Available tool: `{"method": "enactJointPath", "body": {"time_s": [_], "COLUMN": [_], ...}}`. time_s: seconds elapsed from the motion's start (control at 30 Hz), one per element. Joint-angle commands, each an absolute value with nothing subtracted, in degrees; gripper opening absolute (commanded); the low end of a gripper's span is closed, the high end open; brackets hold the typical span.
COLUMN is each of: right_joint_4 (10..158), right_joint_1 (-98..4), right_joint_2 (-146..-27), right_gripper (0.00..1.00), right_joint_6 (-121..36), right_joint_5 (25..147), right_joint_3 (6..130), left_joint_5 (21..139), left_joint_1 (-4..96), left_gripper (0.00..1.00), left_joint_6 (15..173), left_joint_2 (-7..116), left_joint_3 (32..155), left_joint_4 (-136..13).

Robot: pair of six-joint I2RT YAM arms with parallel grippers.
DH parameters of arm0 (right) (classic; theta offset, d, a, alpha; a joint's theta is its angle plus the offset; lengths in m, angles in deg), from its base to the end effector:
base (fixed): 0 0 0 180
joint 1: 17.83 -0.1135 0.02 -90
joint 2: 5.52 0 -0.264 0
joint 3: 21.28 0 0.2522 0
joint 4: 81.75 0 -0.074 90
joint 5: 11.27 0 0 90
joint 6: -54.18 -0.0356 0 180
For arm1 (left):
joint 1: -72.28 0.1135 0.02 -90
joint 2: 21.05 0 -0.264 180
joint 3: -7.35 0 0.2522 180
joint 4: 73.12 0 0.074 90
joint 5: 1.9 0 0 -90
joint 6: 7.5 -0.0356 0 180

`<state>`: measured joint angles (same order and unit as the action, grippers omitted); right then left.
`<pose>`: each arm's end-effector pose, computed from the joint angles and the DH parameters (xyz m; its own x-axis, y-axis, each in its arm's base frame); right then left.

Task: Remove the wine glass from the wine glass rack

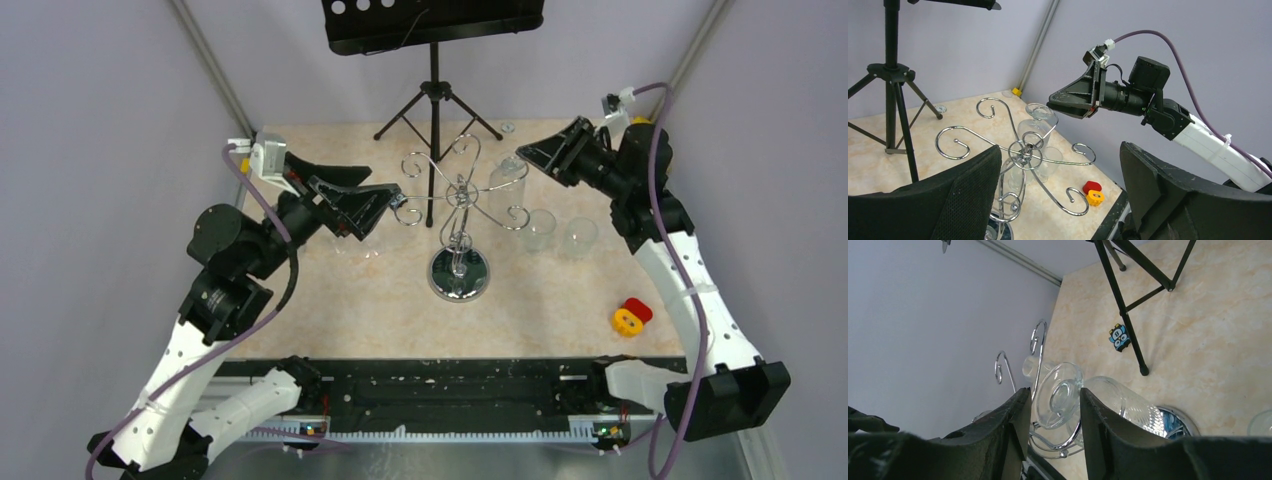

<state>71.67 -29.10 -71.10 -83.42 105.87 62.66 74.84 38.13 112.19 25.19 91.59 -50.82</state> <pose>0.2467 0.0657 0.4182 -0.5499 0.5605 -0.6192 -0.3123 0.5496 0.7748 0.1119 -0.0858 0.4888 -0.1666 -0.4695 -0.8671 0.7443 0.5168 -0.4229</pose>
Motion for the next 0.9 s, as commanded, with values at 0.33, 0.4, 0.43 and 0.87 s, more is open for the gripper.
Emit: {"method": "enactJointPath", "body": {"time_s": [0.33, 0.4, 0.43, 0.87], "right_joint_4": [76.8, 78.71, 79.65, 73.11], "right_joint_1": [-30.68, -30.79, -30.86, -31.2], "right_joint_2": [-72.73, -72.59, -72.5, -73.36], "right_gripper": [0.42, 0.39, 0.38, 0.35], "right_joint_6": [-84.12, -84.88, -84.96, -86.5], "right_joint_5": [107.29, 109.04, 109.71, 112.5], "right_joint_3": [65.97, 65.88, 65.8, 67.37], "left_joint_5": [77.89, 77.9, 77.9, 77.86], "left_joint_1": [38.32, 38.35, 38.3, 38.32], "left_gripper": [0.91, 0.91, 0.91, 0.91], "left_joint_6": [111.85, 111.92, 111.94, 112.25], "left_joint_2": [24.91, 24.98, 25.0, 25.68], "left_joint_3": [90.95, 90.93, 90.84, 90.73], "left_joint_4": [-53.65, -53.65, -53.65, -53.28]}}
